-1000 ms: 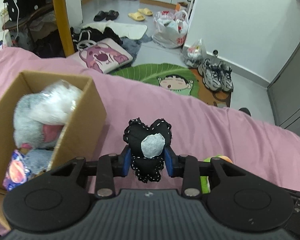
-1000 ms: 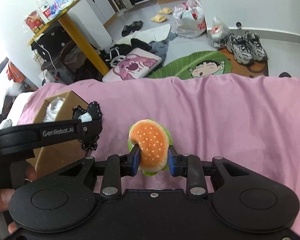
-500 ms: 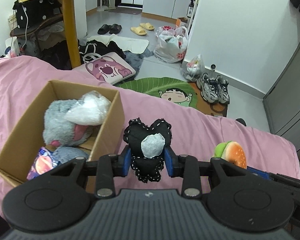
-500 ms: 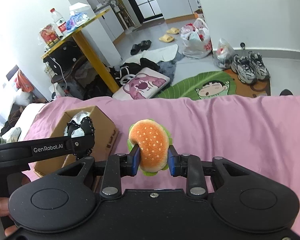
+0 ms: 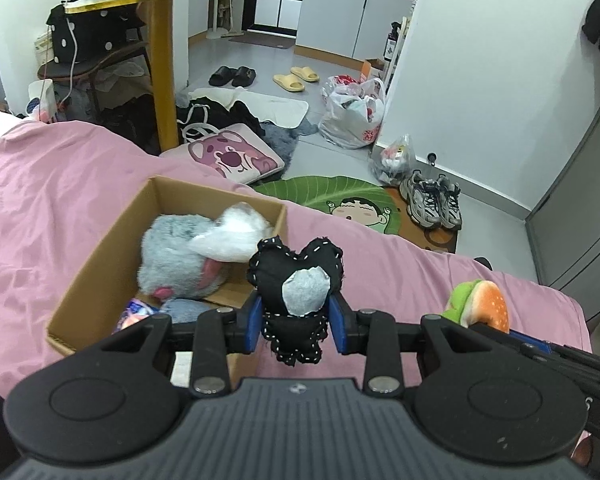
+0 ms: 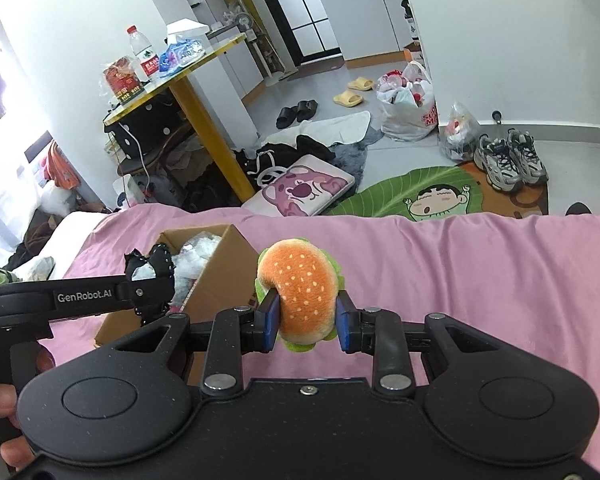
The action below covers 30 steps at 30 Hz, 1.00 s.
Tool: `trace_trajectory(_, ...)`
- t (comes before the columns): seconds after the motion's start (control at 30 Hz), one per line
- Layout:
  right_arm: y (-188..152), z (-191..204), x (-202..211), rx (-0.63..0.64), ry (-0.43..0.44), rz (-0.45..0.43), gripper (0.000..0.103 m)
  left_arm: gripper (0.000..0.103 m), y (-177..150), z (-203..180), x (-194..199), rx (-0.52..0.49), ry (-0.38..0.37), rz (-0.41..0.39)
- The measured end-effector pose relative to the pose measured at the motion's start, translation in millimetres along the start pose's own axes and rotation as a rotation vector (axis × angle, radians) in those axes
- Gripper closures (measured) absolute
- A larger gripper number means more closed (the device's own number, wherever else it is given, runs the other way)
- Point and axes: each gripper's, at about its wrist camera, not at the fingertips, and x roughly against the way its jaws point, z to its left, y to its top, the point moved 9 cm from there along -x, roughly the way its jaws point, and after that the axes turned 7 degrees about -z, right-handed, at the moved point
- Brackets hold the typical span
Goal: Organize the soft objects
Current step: 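Carry both items over the box and release them inside, opening both tools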
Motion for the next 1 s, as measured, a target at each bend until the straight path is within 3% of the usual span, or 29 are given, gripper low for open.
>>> trace_trajectory(0.4, 12.4, 27.4, 7.5, 0.018, 0.002, -0.058, 0.075, 0.069, 18.3, 43.0, 16.3, 0.033, 0.016, -0.029)
trace_trajectory(1.0, 10.9, 96.0, -20.6, 0.156, 0.036, -0.027, 0.075, 0.069, 25.0, 112.1, 9.8, 0.108, 0.03, -0.005)
